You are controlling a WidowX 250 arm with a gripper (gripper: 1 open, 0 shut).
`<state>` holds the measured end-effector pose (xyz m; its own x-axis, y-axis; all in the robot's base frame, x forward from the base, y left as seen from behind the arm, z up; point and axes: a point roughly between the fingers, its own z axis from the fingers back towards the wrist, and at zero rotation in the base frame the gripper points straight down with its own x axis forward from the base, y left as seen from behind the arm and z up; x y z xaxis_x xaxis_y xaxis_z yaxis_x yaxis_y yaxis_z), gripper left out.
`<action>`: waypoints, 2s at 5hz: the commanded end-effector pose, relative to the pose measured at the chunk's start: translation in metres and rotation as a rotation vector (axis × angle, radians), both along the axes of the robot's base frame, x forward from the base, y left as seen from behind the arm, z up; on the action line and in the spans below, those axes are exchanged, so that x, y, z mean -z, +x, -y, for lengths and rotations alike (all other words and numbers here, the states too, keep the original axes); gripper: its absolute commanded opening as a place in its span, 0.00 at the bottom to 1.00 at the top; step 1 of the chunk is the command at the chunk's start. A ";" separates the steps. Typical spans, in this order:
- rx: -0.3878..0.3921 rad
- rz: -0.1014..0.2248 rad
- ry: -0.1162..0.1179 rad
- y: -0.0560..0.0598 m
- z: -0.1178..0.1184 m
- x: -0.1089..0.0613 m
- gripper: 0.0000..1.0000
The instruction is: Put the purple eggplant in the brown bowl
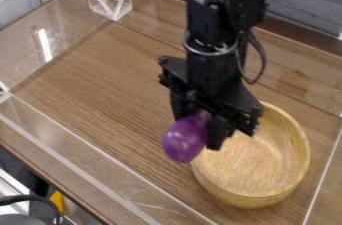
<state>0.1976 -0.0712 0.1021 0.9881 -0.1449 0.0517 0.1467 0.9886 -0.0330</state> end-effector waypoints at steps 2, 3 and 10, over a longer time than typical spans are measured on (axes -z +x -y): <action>0.027 0.032 -0.017 0.003 0.024 -0.002 0.00; 0.032 0.028 -0.014 0.003 0.030 0.001 0.00; 0.026 -0.018 -0.003 0.001 0.026 0.010 1.00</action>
<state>0.1917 -0.0965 0.0844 0.9839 -0.1786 0.0029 0.1786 0.9834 -0.0311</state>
